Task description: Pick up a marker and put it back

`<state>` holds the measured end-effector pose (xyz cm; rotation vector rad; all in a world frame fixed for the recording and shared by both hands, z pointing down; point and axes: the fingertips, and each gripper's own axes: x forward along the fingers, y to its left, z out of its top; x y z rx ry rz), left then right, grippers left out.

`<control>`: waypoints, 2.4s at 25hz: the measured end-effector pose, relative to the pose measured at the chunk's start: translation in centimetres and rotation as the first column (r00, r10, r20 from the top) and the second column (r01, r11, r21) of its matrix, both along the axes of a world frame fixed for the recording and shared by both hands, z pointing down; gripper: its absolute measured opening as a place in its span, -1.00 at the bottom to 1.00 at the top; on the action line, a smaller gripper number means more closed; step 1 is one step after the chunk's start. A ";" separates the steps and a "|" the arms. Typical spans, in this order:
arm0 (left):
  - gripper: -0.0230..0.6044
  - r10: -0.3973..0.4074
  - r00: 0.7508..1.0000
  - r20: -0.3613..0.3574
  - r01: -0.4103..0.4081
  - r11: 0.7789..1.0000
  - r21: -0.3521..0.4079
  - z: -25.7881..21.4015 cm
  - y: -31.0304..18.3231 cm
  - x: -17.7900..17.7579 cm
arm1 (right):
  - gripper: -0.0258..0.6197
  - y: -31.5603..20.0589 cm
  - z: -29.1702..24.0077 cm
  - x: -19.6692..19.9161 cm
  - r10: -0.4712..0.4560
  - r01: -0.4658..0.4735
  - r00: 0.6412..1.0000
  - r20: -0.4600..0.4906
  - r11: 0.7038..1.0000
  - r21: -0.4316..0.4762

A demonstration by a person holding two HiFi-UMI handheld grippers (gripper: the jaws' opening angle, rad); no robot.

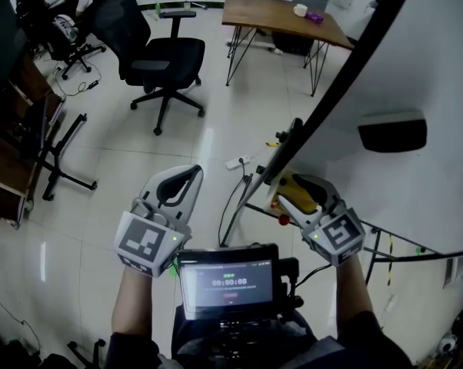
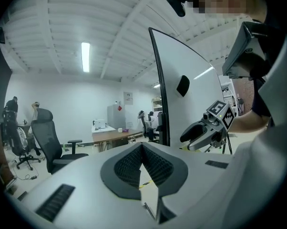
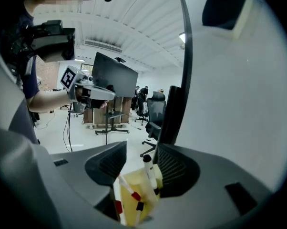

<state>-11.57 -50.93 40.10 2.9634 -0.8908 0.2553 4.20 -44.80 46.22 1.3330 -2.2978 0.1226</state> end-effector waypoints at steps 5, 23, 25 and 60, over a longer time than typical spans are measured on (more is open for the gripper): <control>-0.93 -0.015 1.000 -0.025 0.014 0.999 -0.049 0.4 0.0 -0.5 | -0.20 -1.4 3.1 0.4 0.017 -0.022 0.991 -0.135 0.999 -0.040; -0.93 -0.008 1.000 -0.014 0.007 0.998 -0.062 0.0 -1.2 -0.4 | -0.30 -2.2 5.3 0.9 -0.009 -0.002 0.992 -0.127 0.997 -0.083; -0.93 -0.002 1.000 -0.007 0.002 0.998 -0.059 0.0 -1.2 -0.3 | -0.31 -2.3 5.0 0.9 -0.023 0.015 0.988 -0.152 0.998 -0.054; -0.93 0.029 0.999 -0.039 -0.024 0.994 0.103 -6.8 -2.6 0.5 | -0.63 -3.5 -7.1 -1.9 -0.062 0.057 0.998 0.012 0.970 0.236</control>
